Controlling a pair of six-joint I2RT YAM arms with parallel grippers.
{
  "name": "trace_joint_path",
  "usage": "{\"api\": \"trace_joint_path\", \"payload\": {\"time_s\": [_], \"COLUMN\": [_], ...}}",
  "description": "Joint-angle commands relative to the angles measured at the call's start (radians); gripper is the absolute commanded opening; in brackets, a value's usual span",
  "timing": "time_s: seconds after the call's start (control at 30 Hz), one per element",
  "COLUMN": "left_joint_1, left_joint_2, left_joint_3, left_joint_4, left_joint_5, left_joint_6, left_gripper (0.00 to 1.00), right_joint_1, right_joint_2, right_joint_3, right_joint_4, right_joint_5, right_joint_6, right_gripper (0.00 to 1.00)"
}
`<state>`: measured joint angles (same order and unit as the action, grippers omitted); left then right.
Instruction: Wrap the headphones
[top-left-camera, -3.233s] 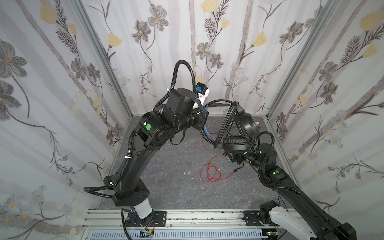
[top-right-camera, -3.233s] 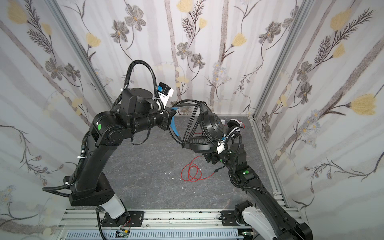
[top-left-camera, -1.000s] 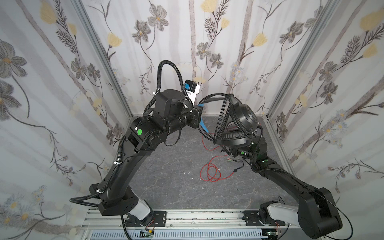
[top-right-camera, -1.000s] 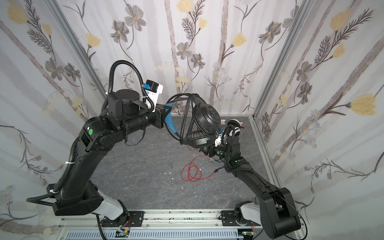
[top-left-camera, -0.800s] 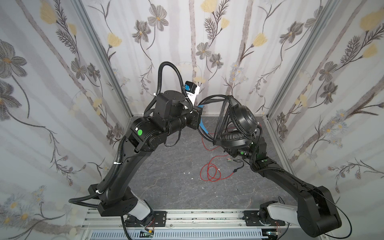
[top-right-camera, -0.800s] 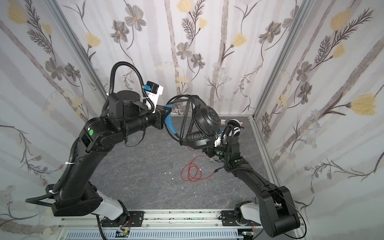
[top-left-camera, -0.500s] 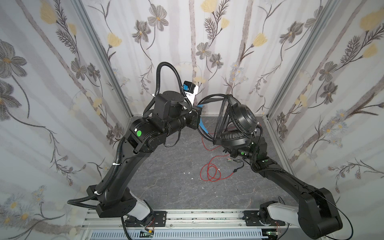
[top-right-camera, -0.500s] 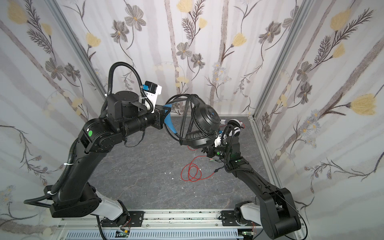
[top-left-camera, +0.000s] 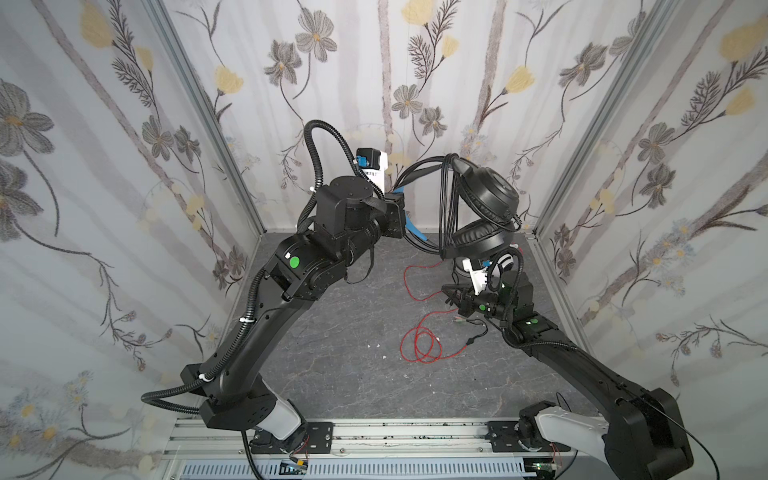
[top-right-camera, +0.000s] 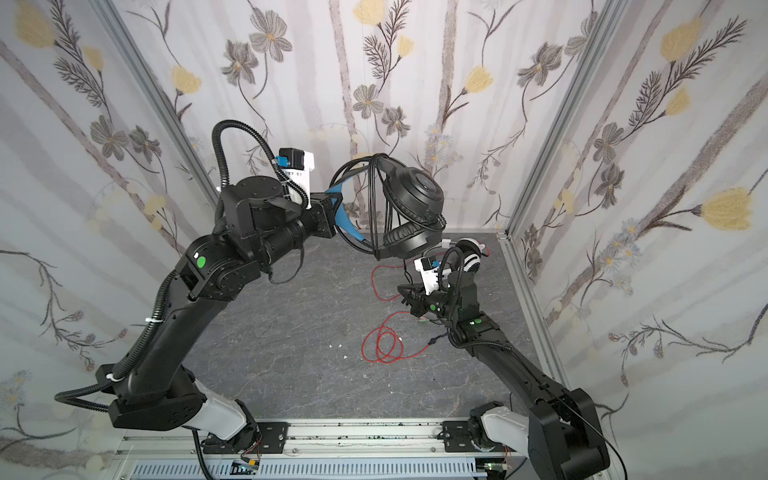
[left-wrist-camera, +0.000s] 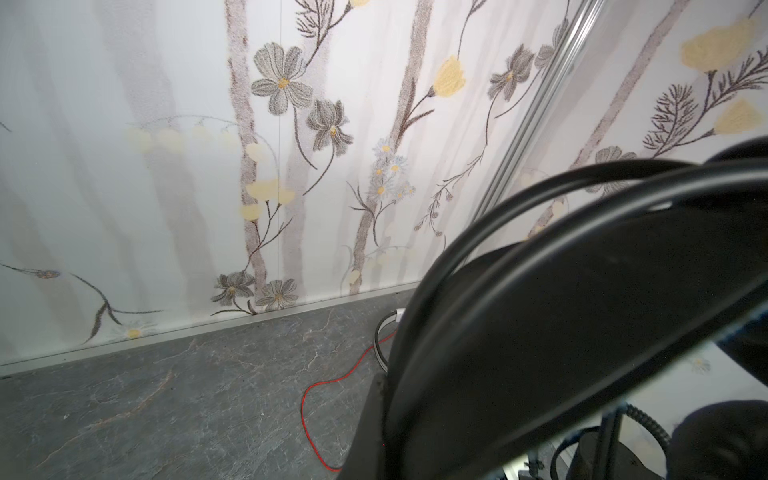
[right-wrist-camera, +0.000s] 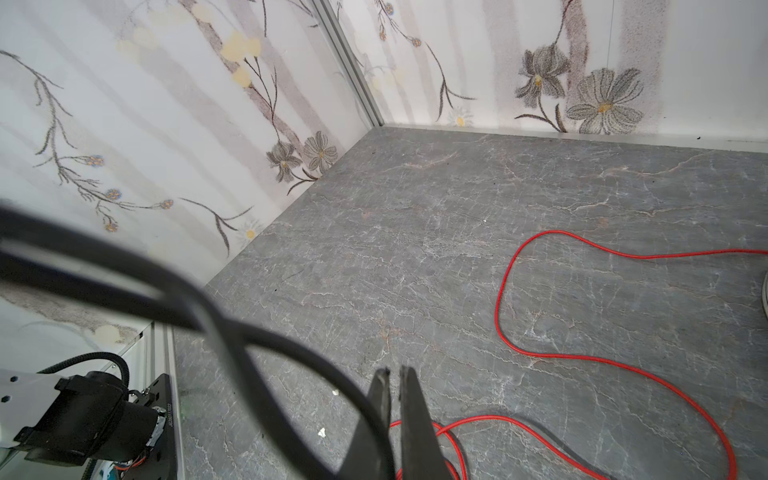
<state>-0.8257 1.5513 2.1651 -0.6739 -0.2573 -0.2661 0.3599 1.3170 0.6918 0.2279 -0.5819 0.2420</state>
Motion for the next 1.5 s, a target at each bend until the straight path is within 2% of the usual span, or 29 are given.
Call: {"api": "trace_joint_path", "payload": {"time_s": [0.0, 0.27, 0.5, 0.97, 1.23, 1.47], "left_joint_1": [0.001, 0.013, 0.082, 0.186, 0.196, 0.194], "left_joint_2": [0.021, 0.085, 0.127, 0.076, 0.057, 0.074], "left_joint_3": [0.027, 0.049, 0.060, -0.090, -0.188, -0.266], "left_joint_4": [0.205, 0.230, 0.178, 0.174, 0.167, 0.133], "left_joint_5": [-0.116, -0.265, -0.304, -0.353, -0.424, -0.484], "left_joint_6": [-0.097, -0.163, -0.220, -0.240, -0.149, -0.019], "left_gripper": [0.00, 0.00, 0.00, 0.00, 0.00, 0.00], "right_joint_1": [0.018, 0.088, 0.154, 0.327, 0.421, 0.507], "right_joint_2": [-0.009, -0.021, -0.028, -0.017, -0.013, -0.016], "right_joint_3": [0.021, 0.041, 0.091, 0.165, 0.230, 0.336], "right_joint_4": [-0.075, -0.136, -0.200, -0.276, -0.345, -0.438], "right_joint_5": [0.084, 0.171, 0.219, 0.252, 0.314, 0.374], "right_joint_6": [-0.063, -0.120, -0.166, -0.214, -0.279, -0.338], "right_gripper": [0.00, 0.00, 0.00, 0.00, 0.00, 0.00]}}
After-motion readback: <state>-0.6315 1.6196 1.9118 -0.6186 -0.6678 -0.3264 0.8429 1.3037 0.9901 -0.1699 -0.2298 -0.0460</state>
